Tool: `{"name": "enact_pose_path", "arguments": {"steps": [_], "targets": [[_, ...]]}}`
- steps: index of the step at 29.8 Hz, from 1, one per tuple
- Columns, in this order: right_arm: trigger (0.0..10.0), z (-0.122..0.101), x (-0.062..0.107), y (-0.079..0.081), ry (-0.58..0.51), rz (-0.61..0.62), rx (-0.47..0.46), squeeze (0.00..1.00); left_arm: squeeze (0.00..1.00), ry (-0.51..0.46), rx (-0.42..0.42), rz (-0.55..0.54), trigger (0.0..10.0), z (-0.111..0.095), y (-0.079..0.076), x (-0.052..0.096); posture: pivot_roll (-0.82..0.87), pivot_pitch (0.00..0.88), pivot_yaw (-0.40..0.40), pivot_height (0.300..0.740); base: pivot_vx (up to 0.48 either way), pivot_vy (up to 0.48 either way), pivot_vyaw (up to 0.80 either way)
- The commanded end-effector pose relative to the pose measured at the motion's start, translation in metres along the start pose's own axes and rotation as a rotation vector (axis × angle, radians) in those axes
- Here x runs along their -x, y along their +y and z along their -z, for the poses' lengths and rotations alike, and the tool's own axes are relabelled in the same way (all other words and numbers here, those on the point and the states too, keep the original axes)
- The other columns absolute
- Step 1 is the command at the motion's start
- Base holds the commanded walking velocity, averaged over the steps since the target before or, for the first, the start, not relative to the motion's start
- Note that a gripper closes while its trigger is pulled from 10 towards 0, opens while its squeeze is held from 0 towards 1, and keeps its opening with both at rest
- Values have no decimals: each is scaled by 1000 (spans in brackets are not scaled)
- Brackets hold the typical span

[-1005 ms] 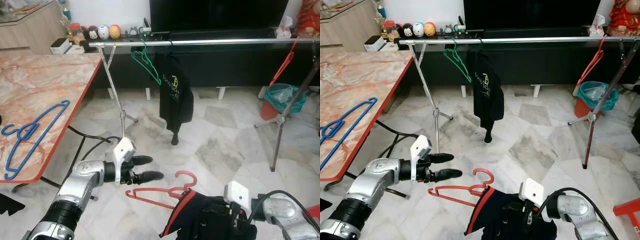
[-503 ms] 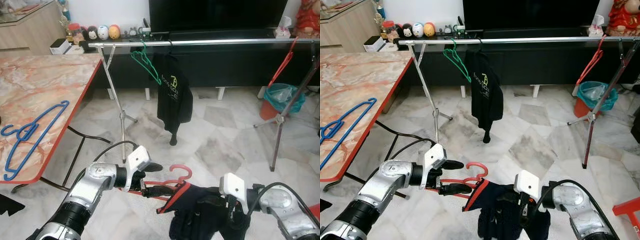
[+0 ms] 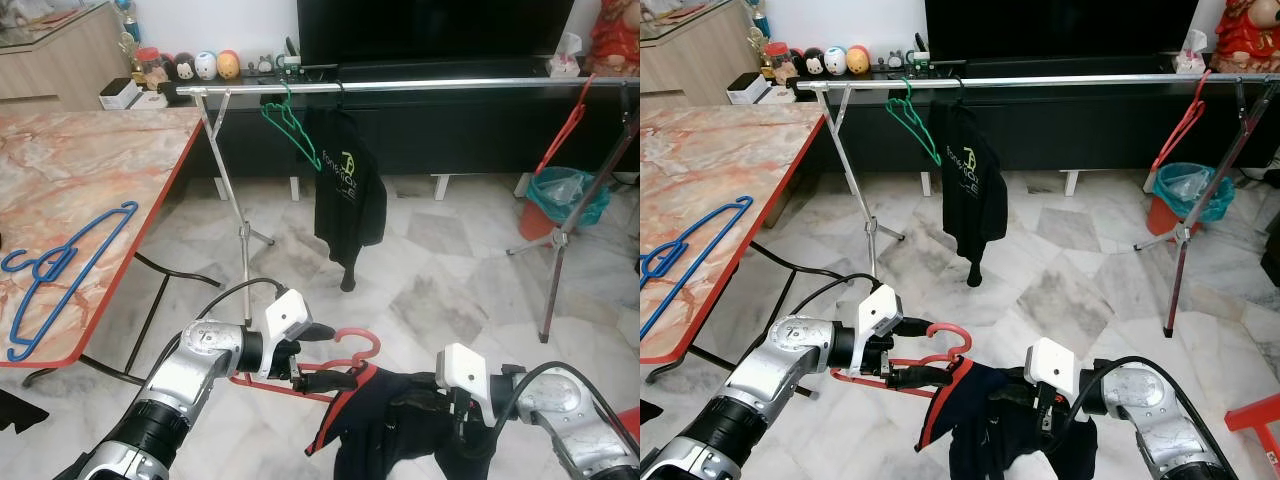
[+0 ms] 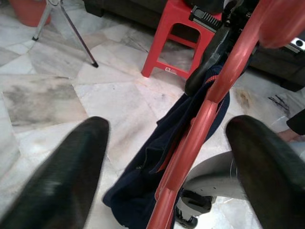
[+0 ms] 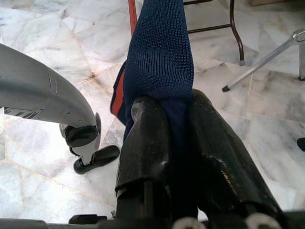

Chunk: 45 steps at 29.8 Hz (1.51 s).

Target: Hang hanger

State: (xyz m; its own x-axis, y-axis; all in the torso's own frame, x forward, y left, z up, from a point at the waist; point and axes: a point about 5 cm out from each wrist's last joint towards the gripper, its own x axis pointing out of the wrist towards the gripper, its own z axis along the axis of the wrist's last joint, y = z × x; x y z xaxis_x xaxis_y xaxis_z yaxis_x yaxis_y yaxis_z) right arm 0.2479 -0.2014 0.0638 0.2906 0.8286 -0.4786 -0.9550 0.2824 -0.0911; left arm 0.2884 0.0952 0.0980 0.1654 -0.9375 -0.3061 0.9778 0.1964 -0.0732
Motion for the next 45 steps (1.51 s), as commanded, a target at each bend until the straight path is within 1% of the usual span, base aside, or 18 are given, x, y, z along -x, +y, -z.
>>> {"name": "enact_pose_path", "arguments": {"steps": [1, 2, 3, 4, 5, 6, 8, 10, 13, 14, 15, 16, 17, 45], "targets": [[10000, -14, -2, -4, -39, -9, 49, 0, 0, 30, -21, 18, 0, -1, -2, 1, -63, 0, 45, 740, 0, 0, 0], [10000, -14, -2, -4, -39, -9, 49, 0, 0, 34, -22, 21, 0, -1, -2, 1, -63, 0, 45, 740, 0, 0, 0], [10000, -15, -2, -4, -40, -9, 51, 0, 0, 57, -29, 24, 3059, 2, -3, 0, -63, 0, 45, 740, 0, 0, 0], [10000, -15, -2, -4, -40, -9, 51, 0, 0, 57, -29, 24, 3059, 2, -3, 0, -63, 0, 45, 740, 0, 0, 0], [10000, -15, -2, -4, -41, -9, 51, 0, 0, 68, -33, 24, 4275, 3, -3, 0, -63, 0, 45, 740, 0, 0, 0], [10000, -16, -2, -4, -42, -10, 52, 0, 0, 78, -38, 24, 9529, 4, -3, 0, -62, 0, 46, 740, 0, 0, 0], [10000, -16, -2, -4, -43, -12, 53, 0, 0, 89, -42, 24, 9765, 5, -3, 0, -63, 0, 46, 740, 0, 0, 0], [10000, -16, -2, -4, -42, -14, 54, 0, 0, 103, -44, 30, 9098, 6, -3, 1, -63, 0, 47, 740, 0, 0, 0], [10000, -17, -2, -4, -43, -14, 54, 0, 0, 108, -47, 29, 9020, 7, -3, 1, -63, 0, 47, 740, 0, 0, 0], [10000, -17, -2, -4, -43, -13, 54, 0, 0, 108, -46, 29, 5843, 7, -3, 1, -63, 0, 47, 740, 0, 0, 0], [10000, -17, -2, -4, -44, -13, 54, 0, 0, 108, -45, 29, 5843, 7, -3, 0, -63, 0, 47, 740, 0, 0, 0], [10000, -17, -2, -4, -44, -13, 54, 0, 0, 109, -44, 30, 157, 7, -4, 0, -63, 0, 47, 740, 0, 0, 0], [10000, -17, -1, -4, -44, -13, 54, 0, 0, 109, -43, 30, 0, 7, -4, 0, -63, 0, 47, 740, 0, 0, 0], [10000, -18, -1, -4, -49, -7, 53, 0, 0, 128, -54, 74, 0, 7, -6, 1, -65, 0, 56, 740, 0, 0, 0]]}}
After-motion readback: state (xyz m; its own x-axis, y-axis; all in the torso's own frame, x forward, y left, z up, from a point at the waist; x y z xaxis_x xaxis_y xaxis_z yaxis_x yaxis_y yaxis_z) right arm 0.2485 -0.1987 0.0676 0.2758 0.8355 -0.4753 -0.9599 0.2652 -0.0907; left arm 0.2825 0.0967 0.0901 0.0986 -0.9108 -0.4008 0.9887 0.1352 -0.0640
